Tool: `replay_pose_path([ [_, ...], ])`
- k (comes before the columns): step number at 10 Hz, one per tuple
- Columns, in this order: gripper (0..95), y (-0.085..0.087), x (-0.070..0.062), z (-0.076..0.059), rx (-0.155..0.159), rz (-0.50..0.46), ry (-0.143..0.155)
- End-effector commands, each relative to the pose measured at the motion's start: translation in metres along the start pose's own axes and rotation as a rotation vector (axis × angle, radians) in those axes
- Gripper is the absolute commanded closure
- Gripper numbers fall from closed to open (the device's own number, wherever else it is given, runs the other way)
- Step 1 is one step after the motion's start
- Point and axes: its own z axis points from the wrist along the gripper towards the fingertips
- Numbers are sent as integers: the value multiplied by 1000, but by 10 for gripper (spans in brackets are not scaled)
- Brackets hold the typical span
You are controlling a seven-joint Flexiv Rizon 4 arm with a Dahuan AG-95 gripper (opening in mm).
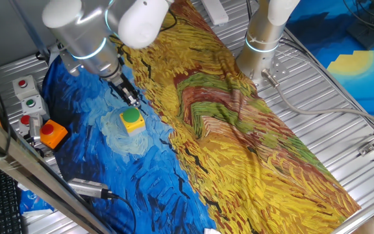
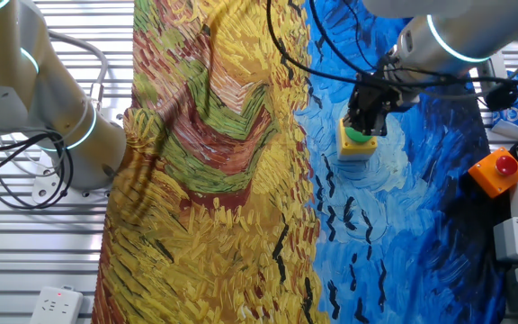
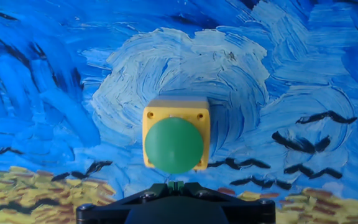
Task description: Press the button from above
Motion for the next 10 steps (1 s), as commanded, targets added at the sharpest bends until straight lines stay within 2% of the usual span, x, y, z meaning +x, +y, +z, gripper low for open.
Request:
replay_pose_path([
  [1,950,1,-4,-18,13,-4,-4],
  [2,950,1,-6,-22,12,0,-2],
  [4,950,1,-6,-22,9,9,-2],
  [7,950,0,-11,-17,7,11,-5],
  [8,950,1,-11,-17,25,-14,-49],
  [9,950,1,-10,-19,54,-56,-170],
  [10,950,1,-10,-21,47,-67,-229],
])
